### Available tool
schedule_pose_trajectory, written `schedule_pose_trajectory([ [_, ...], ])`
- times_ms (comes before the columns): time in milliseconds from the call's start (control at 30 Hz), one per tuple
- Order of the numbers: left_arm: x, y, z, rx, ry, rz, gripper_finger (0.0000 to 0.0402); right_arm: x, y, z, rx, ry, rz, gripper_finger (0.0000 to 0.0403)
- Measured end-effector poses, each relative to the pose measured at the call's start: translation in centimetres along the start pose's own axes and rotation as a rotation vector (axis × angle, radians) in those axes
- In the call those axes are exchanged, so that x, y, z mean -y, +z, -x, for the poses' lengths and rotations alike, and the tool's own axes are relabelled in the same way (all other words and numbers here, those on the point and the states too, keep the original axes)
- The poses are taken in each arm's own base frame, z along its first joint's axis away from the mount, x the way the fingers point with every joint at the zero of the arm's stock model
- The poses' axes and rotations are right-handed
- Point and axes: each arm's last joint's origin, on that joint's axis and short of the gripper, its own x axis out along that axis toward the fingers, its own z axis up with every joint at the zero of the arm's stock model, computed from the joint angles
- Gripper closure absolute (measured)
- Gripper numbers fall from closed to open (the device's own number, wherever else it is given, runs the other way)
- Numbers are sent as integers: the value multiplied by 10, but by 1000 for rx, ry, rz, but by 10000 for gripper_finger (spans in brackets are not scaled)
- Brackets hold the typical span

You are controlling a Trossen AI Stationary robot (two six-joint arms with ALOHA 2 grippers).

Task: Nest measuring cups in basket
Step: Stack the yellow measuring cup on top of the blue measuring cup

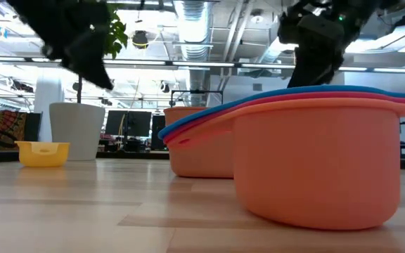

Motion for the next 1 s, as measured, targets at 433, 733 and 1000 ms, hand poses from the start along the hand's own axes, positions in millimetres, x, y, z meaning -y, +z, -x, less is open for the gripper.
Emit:
schedule_pose_trajectory([
  [433,-66,-44,-29,-450,184,337,256,2,-5,-11,87,51,-14,284],
  [733,-70,-54,-35,-574,160,324,256,2,-6,-12,77,44,37,284],
  [1000,-66,-54,-36,-625,74,261,256,2,-5,-12,79,43,49,284],
])
